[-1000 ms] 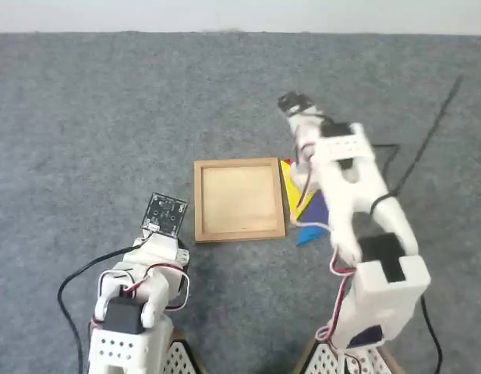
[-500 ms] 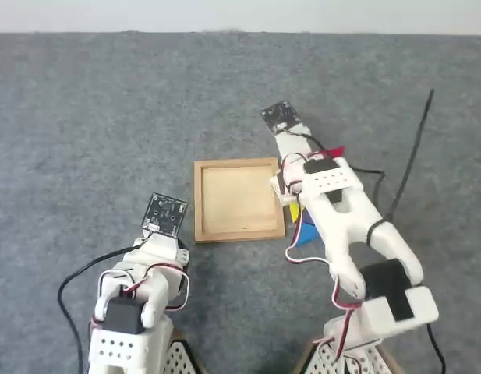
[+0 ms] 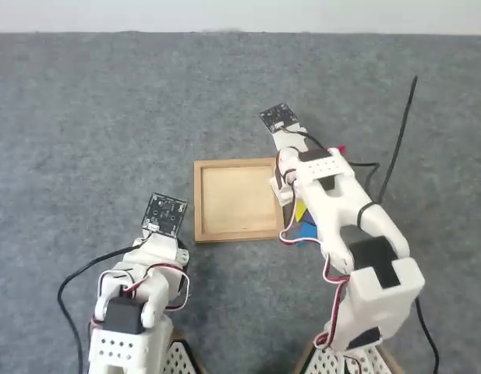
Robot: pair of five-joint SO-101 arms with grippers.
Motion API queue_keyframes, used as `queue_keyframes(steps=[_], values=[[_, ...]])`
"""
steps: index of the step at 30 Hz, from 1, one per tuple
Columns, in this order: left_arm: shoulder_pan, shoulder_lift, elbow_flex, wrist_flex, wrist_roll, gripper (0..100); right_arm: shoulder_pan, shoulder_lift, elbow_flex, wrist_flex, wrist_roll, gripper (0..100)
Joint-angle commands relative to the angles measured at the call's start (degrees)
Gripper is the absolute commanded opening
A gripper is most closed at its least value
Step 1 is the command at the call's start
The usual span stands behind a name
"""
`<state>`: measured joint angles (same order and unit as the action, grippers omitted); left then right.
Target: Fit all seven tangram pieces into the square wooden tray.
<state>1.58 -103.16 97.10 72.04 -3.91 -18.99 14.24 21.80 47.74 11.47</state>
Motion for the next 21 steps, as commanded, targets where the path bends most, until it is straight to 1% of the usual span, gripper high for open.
queue_keyframes(steps=[1, 11, 21], values=[[-0.3, -1.1, -0.6, 0.3, -0.1, 2, -0.6, 0.4, -3.1, 2.3, -0.9, 31.0], [-0.3, -1.1, -0.6, 0.3, -0.1, 2, -2.3, 0.1, -2.6, 8.6, -1.5, 31.0], [-0.3, -1.1, -0.6, 0.3, -0.1, 2, -3.5, 0.6, -3.5, 4.4, -1.4, 31.0]])
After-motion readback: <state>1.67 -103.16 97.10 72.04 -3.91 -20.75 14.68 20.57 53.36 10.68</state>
